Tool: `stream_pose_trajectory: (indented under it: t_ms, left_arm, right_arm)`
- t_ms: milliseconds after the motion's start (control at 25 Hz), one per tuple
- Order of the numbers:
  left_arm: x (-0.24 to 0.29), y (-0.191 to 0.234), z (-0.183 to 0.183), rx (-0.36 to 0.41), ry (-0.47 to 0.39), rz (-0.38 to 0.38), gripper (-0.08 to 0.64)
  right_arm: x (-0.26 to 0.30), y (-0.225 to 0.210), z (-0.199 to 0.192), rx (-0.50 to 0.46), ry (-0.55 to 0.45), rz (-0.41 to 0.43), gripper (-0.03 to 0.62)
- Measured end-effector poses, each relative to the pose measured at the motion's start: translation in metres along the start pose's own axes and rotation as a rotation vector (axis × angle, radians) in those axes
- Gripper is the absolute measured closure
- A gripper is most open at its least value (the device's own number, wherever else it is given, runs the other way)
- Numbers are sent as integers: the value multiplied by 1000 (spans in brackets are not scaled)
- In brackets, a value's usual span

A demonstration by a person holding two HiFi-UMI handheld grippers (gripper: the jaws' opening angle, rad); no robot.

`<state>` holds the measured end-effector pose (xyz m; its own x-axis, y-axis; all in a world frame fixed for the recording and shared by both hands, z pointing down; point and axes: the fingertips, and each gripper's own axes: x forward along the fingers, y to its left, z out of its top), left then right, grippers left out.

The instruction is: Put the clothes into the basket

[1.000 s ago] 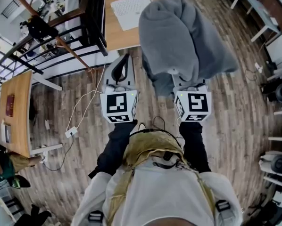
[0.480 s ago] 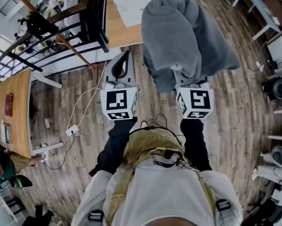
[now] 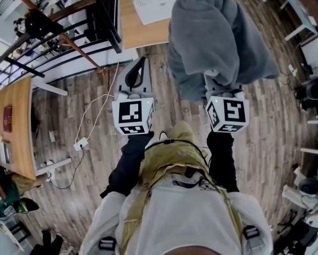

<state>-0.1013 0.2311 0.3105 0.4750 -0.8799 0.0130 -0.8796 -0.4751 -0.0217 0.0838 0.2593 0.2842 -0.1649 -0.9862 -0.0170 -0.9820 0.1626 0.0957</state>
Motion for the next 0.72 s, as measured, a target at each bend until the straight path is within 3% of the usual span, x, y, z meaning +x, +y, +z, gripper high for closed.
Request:
stream_pose_trajectory:
  t_ms: [400, 720]
  left_arm:
    - [29, 7, -19, -17, 29, -7, 560]
    - [107, 38, -37, -5, 31, 42, 560]
  right_arm:
    - [26, -20, -10, 1, 18, -8, 336]
    - [113, -54, -35, 8, 5, 31, 336]
